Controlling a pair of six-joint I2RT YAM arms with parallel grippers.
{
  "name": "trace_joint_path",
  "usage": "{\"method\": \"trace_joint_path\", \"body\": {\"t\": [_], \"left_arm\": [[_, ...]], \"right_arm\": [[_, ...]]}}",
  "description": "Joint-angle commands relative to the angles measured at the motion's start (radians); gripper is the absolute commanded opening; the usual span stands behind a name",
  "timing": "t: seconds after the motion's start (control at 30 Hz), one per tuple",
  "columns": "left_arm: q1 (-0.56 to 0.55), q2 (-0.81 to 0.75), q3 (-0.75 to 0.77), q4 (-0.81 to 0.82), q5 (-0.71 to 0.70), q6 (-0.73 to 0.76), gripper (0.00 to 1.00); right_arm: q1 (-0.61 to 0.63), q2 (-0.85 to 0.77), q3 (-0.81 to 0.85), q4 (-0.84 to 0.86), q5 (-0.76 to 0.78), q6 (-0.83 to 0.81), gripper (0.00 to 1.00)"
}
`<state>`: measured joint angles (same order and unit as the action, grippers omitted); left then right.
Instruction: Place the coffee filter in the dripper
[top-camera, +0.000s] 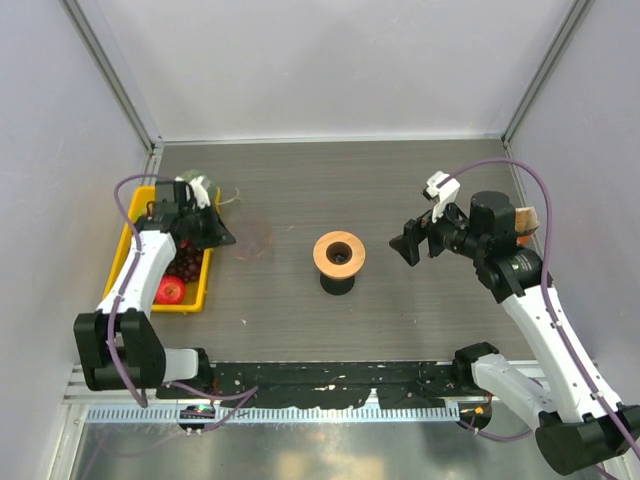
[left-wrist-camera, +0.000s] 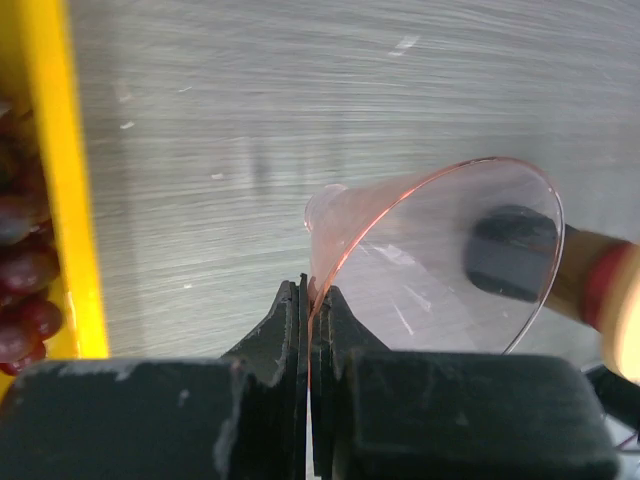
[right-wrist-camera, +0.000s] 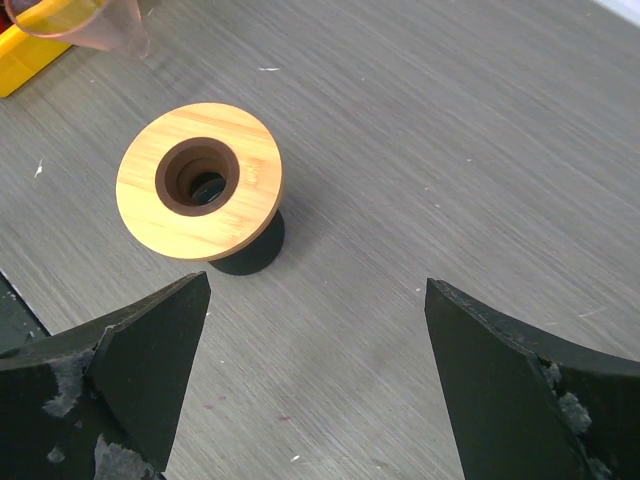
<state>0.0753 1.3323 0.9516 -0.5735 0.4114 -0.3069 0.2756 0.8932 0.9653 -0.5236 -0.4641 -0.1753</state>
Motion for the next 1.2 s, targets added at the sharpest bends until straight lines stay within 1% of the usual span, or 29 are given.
{"method": "trace_joint_path", "body": {"t": [0.0,0.03,0.1,0.13,0.2,0.27,0.4,0.53,0.8,0.97,1.17], "left_arm": [[-0.164,-0.094,0.208,-0.201,0.034,0.046,0.0],[-0.207,-0.105,0.26,-0.233,0.008,0.057,0.0],[-0.302,-0.117,0.334,-0.29,-0.089,0.037,0.0],[-0.334,-0.113,0.37,-0.313,-0.065,0.038,0.0],[-0.365,-0.087,0.442,-0.356,-0.014,0.016,0.0],[-0.402,-0.053,0.508,-0.39,0.006,0.015,0.0],[-0.465,0.013,0.588,-0.423,0.053,0.008,0.0],[-0.532,0.073,0.645,-0.425,0.055,0.02,0.0],[-0.637,0.194,0.771,-0.44,0.04,0.04,0.0],[-0.667,0.258,0.8,-0.453,0.07,0.043,0.02],[-0.674,0.301,0.817,-0.454,0.069,0.045,0.02]], "right_arm": [[0.001,-0.05,0.042,0.019,0.038,-0.049,0.95],[0.001,-0.045,0.064,0.007,0.038,-0.052,0.95],[0.002,-0.03,0.099,-0.032,0.035,-0.046,0.96],[0.001,-0.022,0.107,-0.055,0.033,-0.043,0.95],[-0.001,-0.022,0.119,-0.061,0.033,-0.032,0.95],[-0.001,-0.031,0.113,-0.05,0.039,-0.02,0.95],[0.0,-0.037,0.099,-0.039,0.042,0.002,0.95],[-0.001,-0.043,0.093,-0.029,0.039,0.013,0.95],[0.001,-0.022,0.096,-0.001,0.047,0.036,0.95],[0.001,-0.023,0.087,-0.003,0.047,0.037,0.95],[0.001,-0.034,0.069,0.004,0.045,0.036,0.96]]}}
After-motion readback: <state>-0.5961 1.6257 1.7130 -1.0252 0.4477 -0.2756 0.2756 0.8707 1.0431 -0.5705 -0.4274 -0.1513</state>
